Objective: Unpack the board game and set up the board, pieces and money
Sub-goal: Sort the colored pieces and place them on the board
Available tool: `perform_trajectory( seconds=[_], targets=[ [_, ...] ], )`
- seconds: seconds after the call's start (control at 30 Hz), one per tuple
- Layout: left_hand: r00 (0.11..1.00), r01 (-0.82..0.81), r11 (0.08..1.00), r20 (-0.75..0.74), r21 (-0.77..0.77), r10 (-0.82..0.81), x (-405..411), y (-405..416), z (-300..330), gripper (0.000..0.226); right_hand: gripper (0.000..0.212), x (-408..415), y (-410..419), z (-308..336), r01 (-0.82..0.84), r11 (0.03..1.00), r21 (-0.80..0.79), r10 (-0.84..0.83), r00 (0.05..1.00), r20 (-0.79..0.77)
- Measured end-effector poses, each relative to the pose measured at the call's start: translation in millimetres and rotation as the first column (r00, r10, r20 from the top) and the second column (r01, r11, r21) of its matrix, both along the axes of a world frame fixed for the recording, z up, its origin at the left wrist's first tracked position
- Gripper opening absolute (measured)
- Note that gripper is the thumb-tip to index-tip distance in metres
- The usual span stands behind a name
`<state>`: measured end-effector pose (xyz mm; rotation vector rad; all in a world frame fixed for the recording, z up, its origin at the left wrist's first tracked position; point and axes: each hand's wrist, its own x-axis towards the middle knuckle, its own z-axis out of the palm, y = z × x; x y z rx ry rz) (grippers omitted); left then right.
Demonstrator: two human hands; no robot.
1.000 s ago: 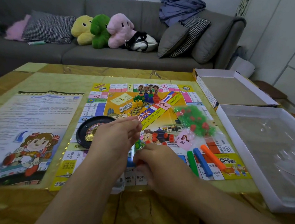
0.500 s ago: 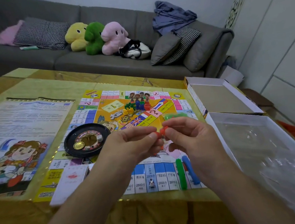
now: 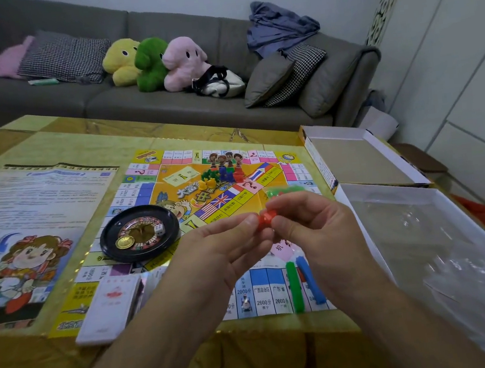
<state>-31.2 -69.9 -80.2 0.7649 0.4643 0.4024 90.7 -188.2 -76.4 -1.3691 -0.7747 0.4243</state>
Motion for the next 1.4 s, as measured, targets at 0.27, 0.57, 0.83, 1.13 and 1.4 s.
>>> perform_trajectory(
  seconds=[0.27,0.57,0.83,1.13,1.4],
  targets=[
    [0.999,-0.02,1.0,-0.031,0.015,0.021,-2.3,5.7,1.2,0.032,0.028,0.9,-0.5,0.0,0.096,0.985,-0.143,-0.007,0.851,0.526],
    [0.998,0.002,0.997,-0.056,0.076,0.002,-3.2,0.8,1.6,0.031,0.022,-2.8,-1.6,1.4,0.159,0.981,-0.107,-0.073,0.824,0.563],
    [0.993,-0.019,0.972,-0.106,0.235,0.045,-0.9,-1.6,1.3,0.018,0.017,4.2,-4.8,2.3,0.177,0.974,-0.144,-0.022,0.7,0.714],
    [0.995,-0.042,0.994,-0.084,0.104,0.051,1.7,-1.3,-0.3,0.027,0.015,5.1,-5.1,-0.7,0.156,0.975,-0.16,0.01,0.683,0.73],
    [0.996,-0.056,0.995,-0.067,0.084,0.062,1.3,1.3,-1.0,0.031,0.015,0.2,-3.2,-4.0,0.152,0.977,-0.148,-0.016,0.749,0.662]
  ],
)
